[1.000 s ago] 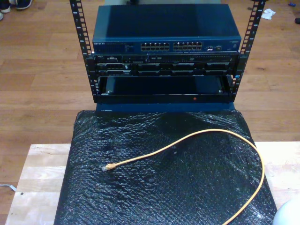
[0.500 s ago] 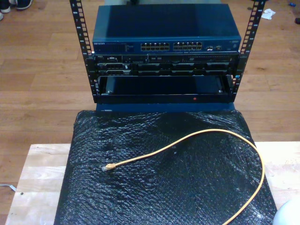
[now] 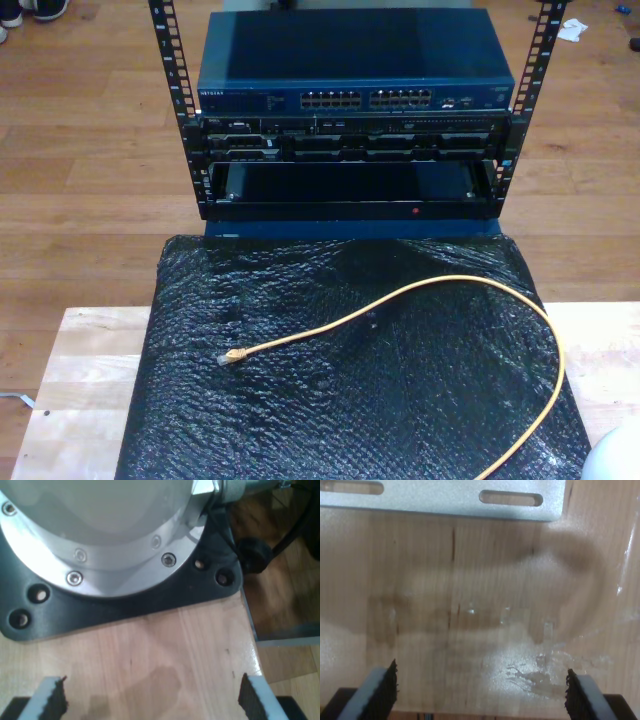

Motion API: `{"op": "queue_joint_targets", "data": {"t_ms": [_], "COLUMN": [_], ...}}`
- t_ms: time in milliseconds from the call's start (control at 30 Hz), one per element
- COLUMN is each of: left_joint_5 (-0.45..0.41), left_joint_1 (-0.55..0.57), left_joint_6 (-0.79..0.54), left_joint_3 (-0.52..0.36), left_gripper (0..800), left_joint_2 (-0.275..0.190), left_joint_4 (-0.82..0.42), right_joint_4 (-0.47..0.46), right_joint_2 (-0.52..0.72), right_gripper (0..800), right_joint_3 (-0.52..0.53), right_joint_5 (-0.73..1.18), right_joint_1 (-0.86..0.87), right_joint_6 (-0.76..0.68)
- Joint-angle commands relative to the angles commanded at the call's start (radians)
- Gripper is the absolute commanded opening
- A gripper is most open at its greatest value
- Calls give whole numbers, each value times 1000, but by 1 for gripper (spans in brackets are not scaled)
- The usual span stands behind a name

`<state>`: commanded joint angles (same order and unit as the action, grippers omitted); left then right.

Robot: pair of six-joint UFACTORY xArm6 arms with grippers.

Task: Grab the cable and plug it in

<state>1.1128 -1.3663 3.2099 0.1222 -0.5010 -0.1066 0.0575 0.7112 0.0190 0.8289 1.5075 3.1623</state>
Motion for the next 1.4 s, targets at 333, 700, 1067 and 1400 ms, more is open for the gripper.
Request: {"op": "queue_joint_targets", "data": {"t_ms": [333, 700, 1067, 1400], "left_joint_5": [35, 152, 376, 448], "left_joint_1": [-2, 3, 9, 141], "left_joint_6": [8, 9, 17, 109], "left_joint_3": [25, 87, 245, 321], "left_gripper": [800, 800, 800, 800], "left_joint_2": [-8, -17, -18, -21], "left_joint_4": [2, -5, 12, 81], "right_joint_4": [-2, 3, 11, 75], "right_joint_2": [15, 14, -5, -153], "right_gripper": [800, 800, 800, 800], "right_joint_3": [-78, -272, -454, -703], "right_joint_5": [146, 388, 500, 637], "right_joint_1": [2, 0, -21, -155], "right_joint_6": [-2, -83, -261, -522]}}
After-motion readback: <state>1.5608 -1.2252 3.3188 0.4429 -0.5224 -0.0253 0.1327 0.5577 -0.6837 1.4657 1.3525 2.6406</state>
